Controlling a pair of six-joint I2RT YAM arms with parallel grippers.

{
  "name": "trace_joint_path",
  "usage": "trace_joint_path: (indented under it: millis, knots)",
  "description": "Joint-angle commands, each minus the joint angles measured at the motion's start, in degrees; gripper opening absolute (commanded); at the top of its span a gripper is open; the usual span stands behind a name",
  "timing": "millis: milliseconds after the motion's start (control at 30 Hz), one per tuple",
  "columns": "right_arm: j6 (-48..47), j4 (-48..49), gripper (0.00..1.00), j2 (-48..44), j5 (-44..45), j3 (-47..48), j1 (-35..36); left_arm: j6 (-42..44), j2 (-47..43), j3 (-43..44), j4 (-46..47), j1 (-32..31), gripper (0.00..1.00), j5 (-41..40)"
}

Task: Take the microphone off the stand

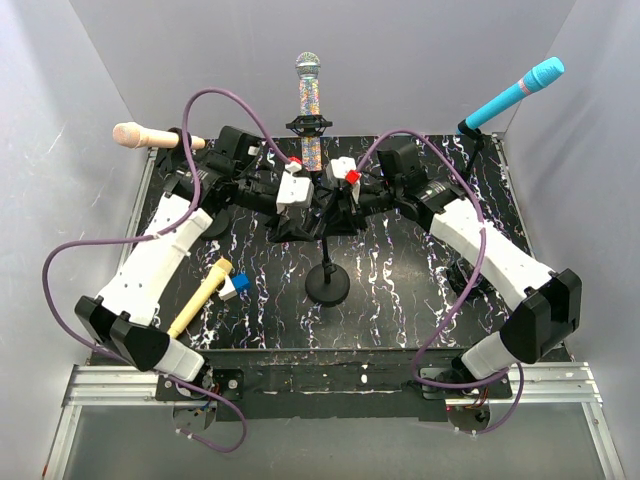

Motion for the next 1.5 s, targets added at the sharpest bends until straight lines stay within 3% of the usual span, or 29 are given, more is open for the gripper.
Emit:
trace_joint_path:
  millis: [0,133,233,367,500,600,733,867,967,1067,1167,1467]
  knots:
    - [0.75,-1.57,0.14,1.08,-3.72,2.88,0.29,3.41,1.46,2.99,-2.82,-0.91,0.65,-0.59]
    - [3.55,0.45,0.17,1.43,-3.28,3.06,0.29,5.7,2.87,3.69,-5.2,-0.91,0.56,-1.3]
    - [6.37,3.53,0.38,0.82,-0.48,1.83,0.29,5.09,3.05,3.52,-5.03,-0.91,0.49,-1.56]
    - [7.95,2.66,0.53,-0.76,2.61,0.87,-0.24,2.2,2.35,2.21,-2.84,-0.91,0.41,-2.17]
    - [11.73,0.03,0.7,-2.69,2.87,0.25,-2.6,-7.19,-1.42,-3.06,9.18,-0.91,0.39,-3.23]
    - [12.44,-3.92,0.76,-4.54,2.79,-0.1,-5.06,-14.49,-3.63,-6.75,16.84,-0.91,0.35,-4.19]
    - [16.38,-6.31,0.77,-8.05,3.83,-3.43,-7.97,-22.93,-4.86,-8.87,21.77,-0.91,0.3,-6.92]
    - [23.76,-6.57,0.75,-10.96,13.14,-8.35,-8.32,-38.29,-8.28,-13.61,31.43,-0.91,0.29,-13.15]
    - [28.68,-7.19,0.7,-10.7,16.4,-11.69,-8.94,-44.64,-9.43,-14.5,33.3,-0.91,0.31,-17.28]
    - [34.66,-5.7,0.66,-9.56,17.55,-14.69,-10.08,-46.33,-10.48,-15.99,34.0,-0.91,0.29,-20.45]
    - [37.84,-4.91,0.65,-6.75,15.98,-14.96,-10.78,-46.85,-11.01,-17.31,35.14,-0.91,0.19,-22.47]
    - [42.14,-6.13,0.62,6.07,3.33,-6.88,-12.02,-51.34,-12.07,-18.45,37.08,-0.91,0.24,-25.11]
